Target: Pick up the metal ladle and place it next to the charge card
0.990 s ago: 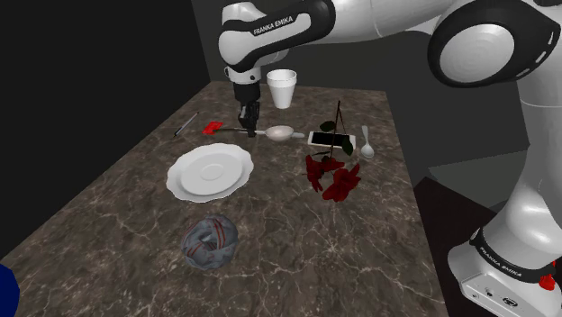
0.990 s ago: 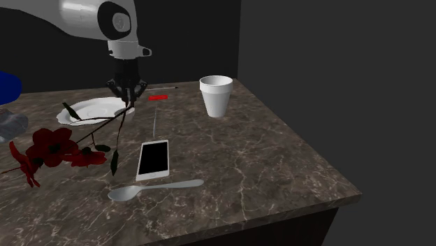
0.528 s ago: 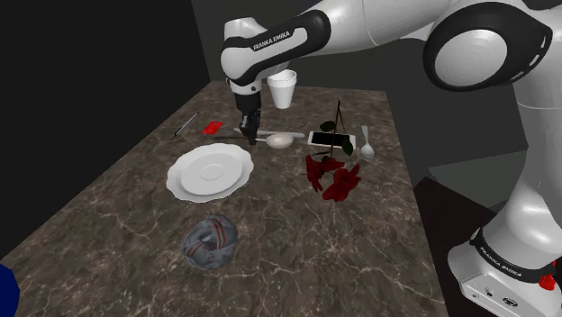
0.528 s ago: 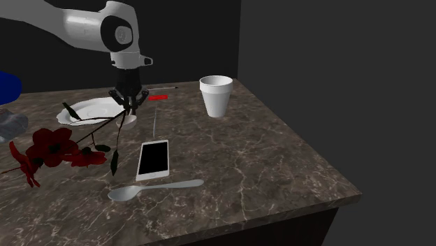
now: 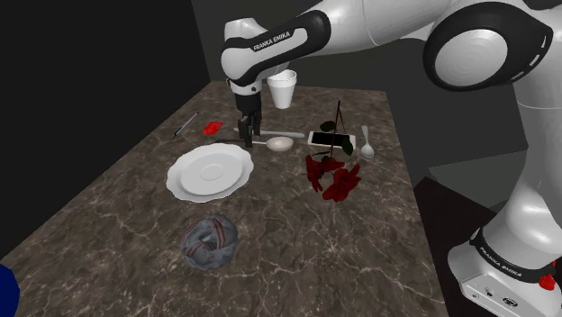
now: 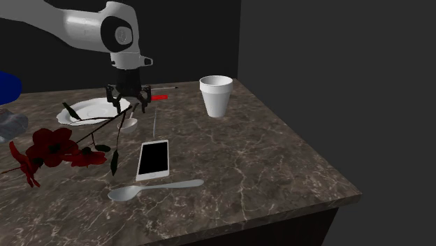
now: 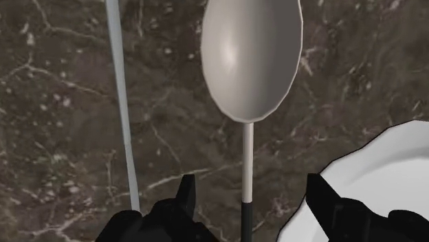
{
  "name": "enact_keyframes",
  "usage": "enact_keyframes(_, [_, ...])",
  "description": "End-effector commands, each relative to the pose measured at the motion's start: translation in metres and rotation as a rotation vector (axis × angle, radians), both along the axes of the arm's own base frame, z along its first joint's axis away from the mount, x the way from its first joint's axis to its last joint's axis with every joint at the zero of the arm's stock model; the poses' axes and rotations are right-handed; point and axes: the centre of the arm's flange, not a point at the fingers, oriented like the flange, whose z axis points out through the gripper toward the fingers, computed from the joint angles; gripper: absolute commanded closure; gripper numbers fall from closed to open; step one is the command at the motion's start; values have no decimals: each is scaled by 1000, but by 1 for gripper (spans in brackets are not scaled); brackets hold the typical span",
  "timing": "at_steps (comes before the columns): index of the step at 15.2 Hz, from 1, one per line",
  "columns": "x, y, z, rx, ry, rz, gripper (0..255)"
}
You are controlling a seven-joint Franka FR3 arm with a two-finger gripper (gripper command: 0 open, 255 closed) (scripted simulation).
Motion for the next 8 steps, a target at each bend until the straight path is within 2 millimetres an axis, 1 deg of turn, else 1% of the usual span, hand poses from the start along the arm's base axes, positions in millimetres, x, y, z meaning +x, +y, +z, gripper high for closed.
enact_keyframes(1, [0, 0, 0, 0, 0, 0, 0])
enact_keyframes(3, [0, 0, 0, 0, 0, 0, 0])
enact_keyframes(6, [4, -3, 39, 0, 0, 0, 0])
enact_keyframes(7, [4, -4, 50, 0, 0, 0, 0])
enact_keyframes(8, [4, -4, 50, 0, 0, 0, 0])
